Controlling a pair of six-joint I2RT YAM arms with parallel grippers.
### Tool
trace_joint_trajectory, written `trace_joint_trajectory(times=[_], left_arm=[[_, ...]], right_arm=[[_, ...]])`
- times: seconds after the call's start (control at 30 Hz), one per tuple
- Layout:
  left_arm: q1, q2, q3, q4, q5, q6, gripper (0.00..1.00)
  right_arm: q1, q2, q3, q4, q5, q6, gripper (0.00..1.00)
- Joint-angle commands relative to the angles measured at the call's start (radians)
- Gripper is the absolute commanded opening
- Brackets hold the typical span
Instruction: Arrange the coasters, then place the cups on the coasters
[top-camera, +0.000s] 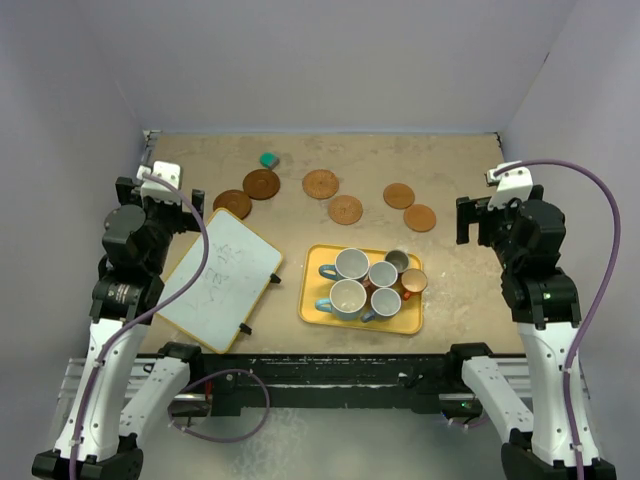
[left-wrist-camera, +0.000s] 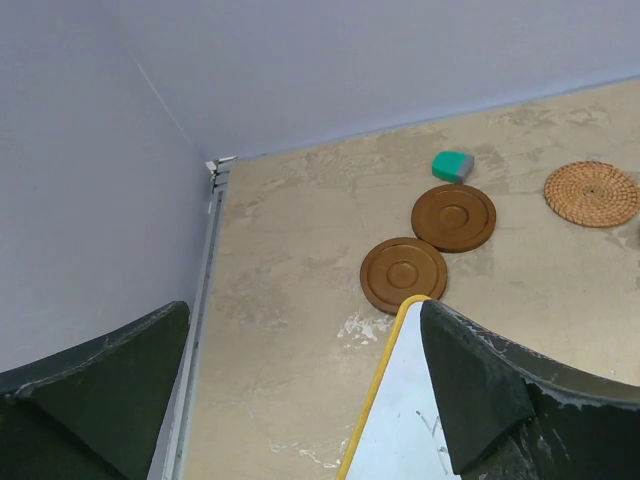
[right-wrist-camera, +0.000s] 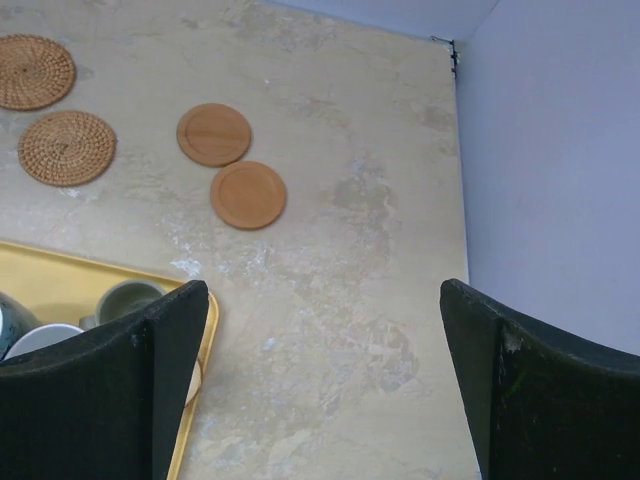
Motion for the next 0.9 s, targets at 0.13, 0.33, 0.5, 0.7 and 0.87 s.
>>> trace_joint_trajectory(times=[0.13,0.33,0.5,0.7,0.87], left_arm=[[0.012,-0.028,0.02,0.031,0.045,-0.004,0.94],[0.013,-0.036,0.02,0.035,0.066,0.0,0.94],[0.015,-0.035,0.017,0.022,0.135,0.041,0.94],[0.016,-0.026,-0.002,-0.056,0.368,0.144,0.93],[0.015,0.001,-0.027,-0.1,0.49,0.2,0.93]], right_arm=[[-0.008,-0.009,0.016,0.031,-0.058,0.024,1.0],[-0.01,-0.01,0.016,0.031,-0.073,0.024,1.0],[-0.011,-0.009,0.02,0.026,-0.086,0.02,1.0],[-0.011,0.013,0.008,0.014,-0.079,-0.012,1.0],[-0.011,0.022,-0.029,0.033,-0.087,-0.027,1.0]])
